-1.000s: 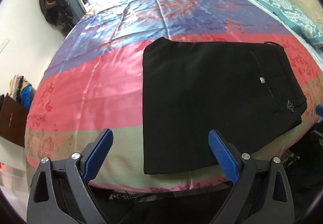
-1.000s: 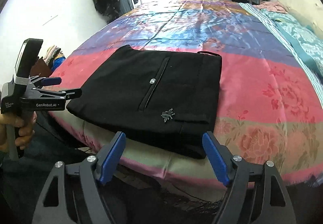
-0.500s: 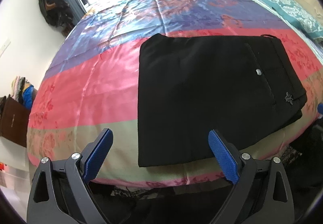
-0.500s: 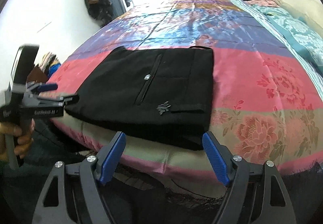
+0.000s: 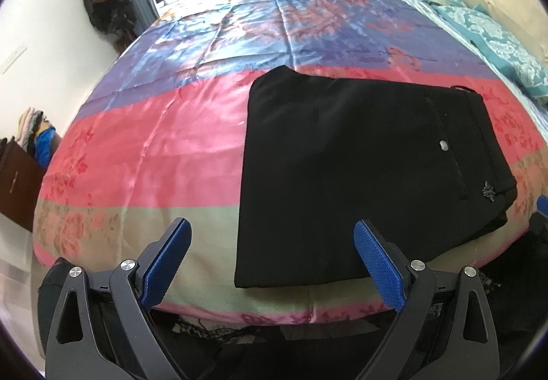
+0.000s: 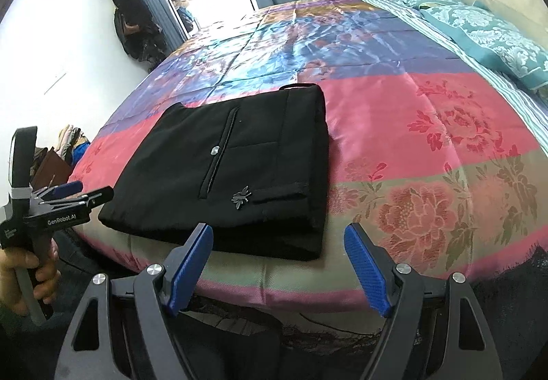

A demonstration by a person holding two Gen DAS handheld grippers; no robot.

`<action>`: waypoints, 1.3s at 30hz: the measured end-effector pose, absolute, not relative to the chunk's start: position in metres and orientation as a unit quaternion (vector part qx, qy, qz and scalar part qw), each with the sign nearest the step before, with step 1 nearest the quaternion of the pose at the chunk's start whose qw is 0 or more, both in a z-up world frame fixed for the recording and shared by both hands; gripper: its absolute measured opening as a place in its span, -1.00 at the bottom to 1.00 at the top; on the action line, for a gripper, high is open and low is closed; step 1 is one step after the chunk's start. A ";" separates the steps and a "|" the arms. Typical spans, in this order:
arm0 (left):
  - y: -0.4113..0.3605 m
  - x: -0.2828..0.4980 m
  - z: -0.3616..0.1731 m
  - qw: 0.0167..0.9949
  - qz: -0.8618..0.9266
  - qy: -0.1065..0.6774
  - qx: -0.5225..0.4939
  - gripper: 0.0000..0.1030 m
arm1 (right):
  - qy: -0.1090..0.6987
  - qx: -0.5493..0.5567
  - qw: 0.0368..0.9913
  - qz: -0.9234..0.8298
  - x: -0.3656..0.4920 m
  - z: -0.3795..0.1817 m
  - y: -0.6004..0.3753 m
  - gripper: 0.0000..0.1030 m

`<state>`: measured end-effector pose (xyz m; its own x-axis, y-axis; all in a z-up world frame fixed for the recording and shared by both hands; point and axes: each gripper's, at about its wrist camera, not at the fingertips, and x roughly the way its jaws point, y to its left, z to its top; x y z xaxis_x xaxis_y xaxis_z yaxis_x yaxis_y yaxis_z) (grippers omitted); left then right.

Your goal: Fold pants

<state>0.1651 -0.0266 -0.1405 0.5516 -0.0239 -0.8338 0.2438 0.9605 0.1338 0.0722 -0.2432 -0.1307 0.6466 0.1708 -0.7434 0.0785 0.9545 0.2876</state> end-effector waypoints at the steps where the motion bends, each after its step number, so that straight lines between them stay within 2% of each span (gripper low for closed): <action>1: -0.026 0.166 -0.142 0.872 -0.076 0.468 0.118 0.88 | 0.417 0.152 0.896 0.022 0.072 -0.130 -0.245 0.53; 8: -0.027 0.175 -0.141 0.874 -0.066 0.466 0.118 0.88 | 0.414 0.185 0.891 -0.033 0.087 -0.136 -0.277 0.56; 11: -0.030 0.184 -0.138 0.877 -0.061 0.463 0.111 0.88 | 0.417 0.156 0.893 -0.072 0.114 -0.137 -0.302 0.57; 13: -0.035 0.188 -0.137 0.877 -0.059 0.464 0.110 0.88 | 0.421 0.109 0.895 -0.102 0.146 -0.140 -0.325 0.77; 16: -0.049 0.193 -0.131 0.879 -0.061 0.460 0.112 0.88 | 0.429 0.068 0.888 -0.151 0.197 -0.150 -0.373 0.77; 20: -0.080 0.198 -0.118 0.885 -0.067 0.447 0.111 0.88 | 0.432 0.089 0.871 -0.216 0.252 -0.172 -0.443 0.82; 23: -0.111 0.205 -0.111 0.887 -0.080 0.442 0.107 0.88 | 0.456 0.089 0.846 -0.262 0.284 -0.211 -0.482 1.00; 25: -0.134 0.212 -0.108 0.888 -0.090 0.437 0.111 0.88 | 0.459 0.116 0.842 -0.258 0.289 -0.229 -0.497 1.00; 29: -0.170 0.223 -0.110 0.884 -0.100 0.442 0.117 0.88 | 0.455 0.083 0.844 -0.274 0.293 -0.223 -0.488 1.00; 33: -0.189 0.230 -0.119 0.875 -0.103 0.458 0.118 0.88 | 0.452 0.117 0.846 -0.258 0.289 -0.223 -0.498 1.00; 39: -0.207 0.231 -0.120 0.871 -0.094 0.464 0.131 0.88 | 0.454 0.110 0.845 -0.261 0.291 -0.225 -0.495 1.00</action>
<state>0.2309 -0.2067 -0.1196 0.5523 -0.0415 -0.8326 0.2847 0.9481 0.1416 0.2908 -0.4949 -0.2246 0.4510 -0.3411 -0.8248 0.5409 0.8395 -0.0514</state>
